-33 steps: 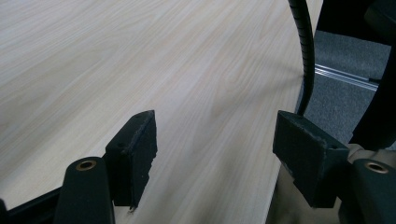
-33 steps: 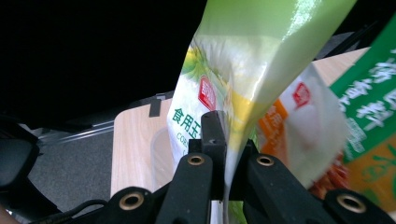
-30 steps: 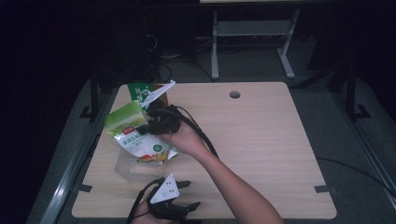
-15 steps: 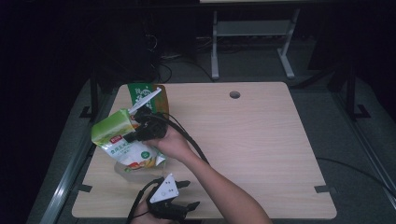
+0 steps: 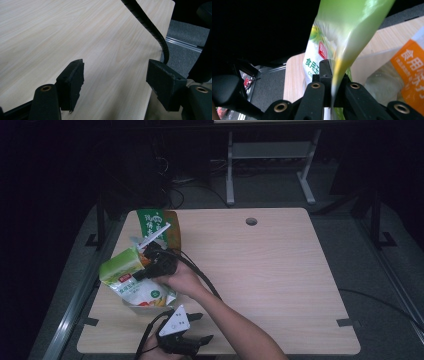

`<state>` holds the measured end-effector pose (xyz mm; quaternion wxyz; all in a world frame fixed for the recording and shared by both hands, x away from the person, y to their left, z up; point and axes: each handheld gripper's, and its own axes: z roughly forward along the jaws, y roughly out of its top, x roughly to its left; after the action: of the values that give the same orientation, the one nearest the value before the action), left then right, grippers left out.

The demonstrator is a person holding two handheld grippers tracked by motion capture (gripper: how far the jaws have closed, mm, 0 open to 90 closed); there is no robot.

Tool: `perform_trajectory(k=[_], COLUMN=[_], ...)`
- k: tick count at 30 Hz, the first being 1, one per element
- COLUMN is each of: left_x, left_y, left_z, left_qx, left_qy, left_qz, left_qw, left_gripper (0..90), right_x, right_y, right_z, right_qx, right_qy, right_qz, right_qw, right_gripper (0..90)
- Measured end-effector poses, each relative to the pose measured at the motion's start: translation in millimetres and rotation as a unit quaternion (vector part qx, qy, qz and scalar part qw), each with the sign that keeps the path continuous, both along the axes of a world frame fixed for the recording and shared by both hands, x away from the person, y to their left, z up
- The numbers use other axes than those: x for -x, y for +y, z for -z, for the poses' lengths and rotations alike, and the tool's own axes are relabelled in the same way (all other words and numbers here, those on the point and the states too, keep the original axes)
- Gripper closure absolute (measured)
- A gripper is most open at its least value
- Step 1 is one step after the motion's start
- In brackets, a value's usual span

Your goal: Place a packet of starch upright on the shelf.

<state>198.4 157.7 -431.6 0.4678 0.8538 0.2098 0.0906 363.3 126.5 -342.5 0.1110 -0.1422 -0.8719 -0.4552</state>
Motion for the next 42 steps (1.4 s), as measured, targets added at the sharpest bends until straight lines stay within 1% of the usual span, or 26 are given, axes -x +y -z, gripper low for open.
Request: perform_trajectory(k=[1,3,5,6,8,10,11,13,15,16,18,21,22,25,27,29,32,33,35,36,37,38,39,40,41,42], left_x=[0.1,0.5,0.9,1.0,1.0,0.3,0.3,-0.1,-0.3,-0.4,-0.4,-0.8,-0.9,-0.8,-0.6,-0.6,-0.6,-1.6,-1.9,-1.9,-2.0,-2.3,-2.4,-2.4,-2.3,-2.3], left_y=[-0.3,-1.5,-1.8,-1.8,-1.4,-0.6,-0.6,0.0,0.4,0.6,1.0,1.8,1.8,1.0,0.6,0.6,0.5,1.0,1.1,1.2,1.3,1.7,1.6,1.5,1.4,1.4], left_z=[0.2,1.3,1.5,1.4,1.3,0.9,0.9,0.8,0.6,0.6,0.2,-0.1,0.0,0.3,0.6,0.8,1.4,1.3,1.3,1.2,1.1,1.0,1.1,1.3,1.4,1.4], left_qx=[-0.001,0.003,0.004,0.005,0.005,0.001,0.001,0.004,0.004,0.004,0.002,0.000,0.000,-0.001,0.001,0.000,0.002,-0.001,0.000,0.000,0.000,-0.004,-0.004,-0.005,-0.006,-0.006], left_qy=[0.000,0.001,0.002,0.003,0.002,0.003,0.003,0.000,-0.002,-0.002,0.000,0.001,0.001,0.002,0.003,0.004,0.008,0.003,0.002,0.002,0.001,0.000,0.001,0.003,0.003,0.003], left_qz=[0.000,-0.002,-0.003,-0.003,-0.004,-0.003,-0.003,-0.004,-0.004,-0.004,-0.005,-0.006,-0.006,-0.005,-0.006,-0.006,-0.010,-0.009,-0.009,-0.009,-0.009,-0.007,-0.007,-0.007,-0.006,-0.006], left_qw=[1.0000,1.0000,1.0000,1.0000,1.0000,1.0000,1.0000,1.0000,1.0000,1.0000,1.0000,1.0000,1.0000,1.0000,1.0000,1.0000,0.9999,1.0000,1.0000,1.0000,1.0000,1.0000,1.0000,1.0000,1.0000,1.0000], left_gripper=[30.0,30.0,30.0,30.0,30.0,30.0,30.1,30.1,30.1,30.2,30.2,30.2,30.1,30.1,30.1,30.1,30.1,30.1,30.1,30.1,30.1,30.1,30.1,30.1,30.1,30.1], right_x=[0.2,0.3,2.8,4.2,6.4,7.1,8.3,8.0,8.5,9.8,10.1,10.3,10.2,11.4,10.7,9.1,7.1,7.4,8.2,8.7,7.9,8.1,7.5,7.6,8.0,9.1], right_y=[-0.7,-1.3,-0.9,-0.6,-0.5,-0.7,-0.8,-1.4,-1.9,-2.2,-3.8,-6.2,-7.2,-9.7,-13.9,-18.7,-23.3,-23.9,-24.7,-25.3,-26.8,-28.2,-29.1,-29.2,-29.4,-29.2], right_z=[0.7,1.0,-0.4,-1.1,-2.5,-3.3,-4.6,-5.3,-5.2,-5.2,-3.5,-0.3,1.7,8.2,11.5,14.6,18.1,17.5,15.3,13.3,11.6,9.0,7.2,6.1,6.1,6.6], right_qx=[0.003,0.009,0.011,0.016,0.019,0.023,0.025,0.025,0.027,0.026,0.027,0.027,0.029,0.046,0.038,0.038,0.037,0.036,0.032,0.027,0.016,0.010,0.008,0.013,0.018,0.018], right_qy=[0.001,-0.003,-0.012,-0.020,-0.022,-0.033,-0.031,-0.038,-0.038,-0.034,-0.038,-0.031,-0.033,-0.036,-0.024,-0.018,-0.019,-0.016,-0.022,-0.016,-0.015,-0.013,-0.015,-0.015,-0.022,-0.024], right_qz=[0.000,-0.003,-0.003,-0.004,-0.004,-0.005,-0.002,-0.001,0.000,0.002,-0.001,0.002,0.001,-0.003,0.000,0.004,0.002,0.002,0.003,0.004,0.000,0.004,0.003,0.002,0.003,0.005], right_qw=[1.0000,1.0000,0.9999,0.9997,0.9996,0.9992,0.9992,0.9990,0.9989,0.9991,0.9989,0.9992,0.9990,0.9983,0.9990,0.9991,0.9991,0.9992,0.9992,0.9995,0.9998,0.9999,0.9998,0.9998,0.9996,0.9995], right_gripper=[87.6,83.0,83.0,82.8,82.4,81.6,81.0,80.9,81.6,82.5,84.1,85.8,86.4,88.6,89.0,89.2,87.9,86.7,83.4,81.9,81.7,81.7,81.9,82.6,83.7,85.2])
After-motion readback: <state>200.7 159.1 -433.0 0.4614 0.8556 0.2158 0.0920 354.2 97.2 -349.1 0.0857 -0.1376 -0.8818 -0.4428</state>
